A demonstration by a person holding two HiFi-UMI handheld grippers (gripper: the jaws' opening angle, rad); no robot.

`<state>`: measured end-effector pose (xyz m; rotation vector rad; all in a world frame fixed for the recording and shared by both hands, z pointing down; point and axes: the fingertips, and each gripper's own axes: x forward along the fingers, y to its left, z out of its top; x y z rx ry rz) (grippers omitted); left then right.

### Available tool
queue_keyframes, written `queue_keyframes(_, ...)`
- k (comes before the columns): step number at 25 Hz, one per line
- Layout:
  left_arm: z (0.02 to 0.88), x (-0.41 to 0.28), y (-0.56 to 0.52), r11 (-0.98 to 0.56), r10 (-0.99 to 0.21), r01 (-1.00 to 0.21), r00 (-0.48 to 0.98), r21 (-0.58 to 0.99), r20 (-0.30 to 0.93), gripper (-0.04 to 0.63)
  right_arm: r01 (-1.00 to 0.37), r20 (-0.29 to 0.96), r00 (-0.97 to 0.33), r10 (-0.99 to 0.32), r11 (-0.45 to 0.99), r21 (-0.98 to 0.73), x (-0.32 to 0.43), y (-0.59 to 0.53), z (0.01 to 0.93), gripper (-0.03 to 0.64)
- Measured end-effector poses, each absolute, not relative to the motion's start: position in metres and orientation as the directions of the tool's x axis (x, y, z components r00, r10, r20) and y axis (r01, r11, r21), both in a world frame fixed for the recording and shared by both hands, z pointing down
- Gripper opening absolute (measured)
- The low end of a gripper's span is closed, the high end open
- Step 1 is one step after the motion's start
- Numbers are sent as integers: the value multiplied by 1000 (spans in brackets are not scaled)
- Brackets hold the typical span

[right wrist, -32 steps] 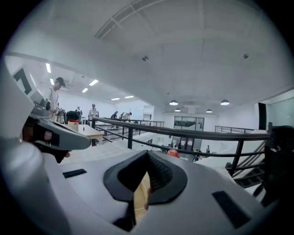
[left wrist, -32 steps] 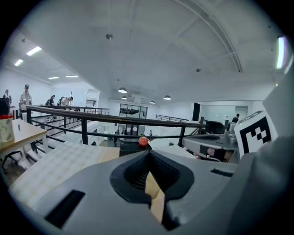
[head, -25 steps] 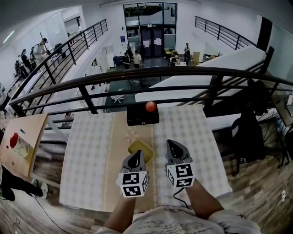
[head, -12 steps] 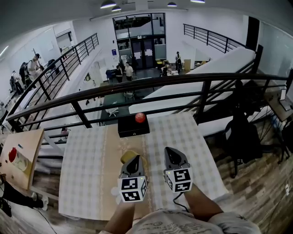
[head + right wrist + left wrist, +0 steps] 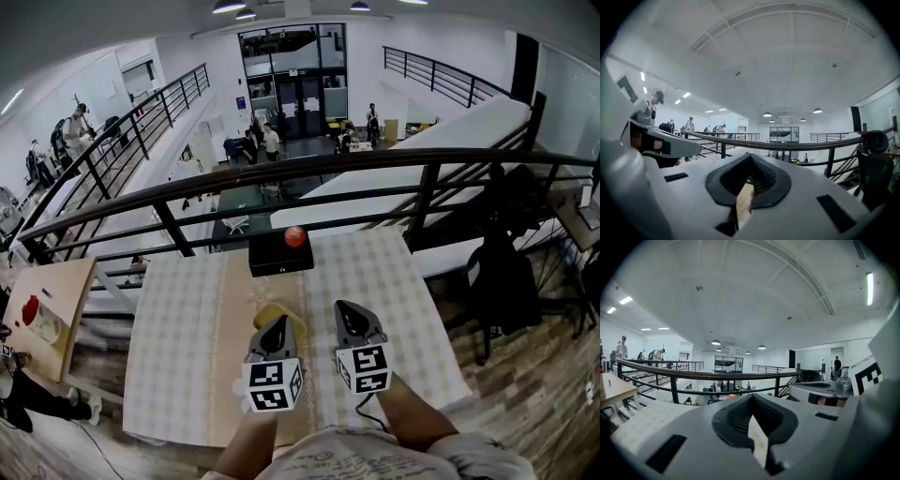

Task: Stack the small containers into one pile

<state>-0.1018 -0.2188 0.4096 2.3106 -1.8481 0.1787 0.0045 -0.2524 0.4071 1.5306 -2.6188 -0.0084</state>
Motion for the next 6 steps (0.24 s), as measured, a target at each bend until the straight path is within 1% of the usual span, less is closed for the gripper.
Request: queue_keyframes(6,412,-111,-222,-202,-956,-977,212,70,204,5,-863,102,-494,-864,501,64,-5,-255,411,2)
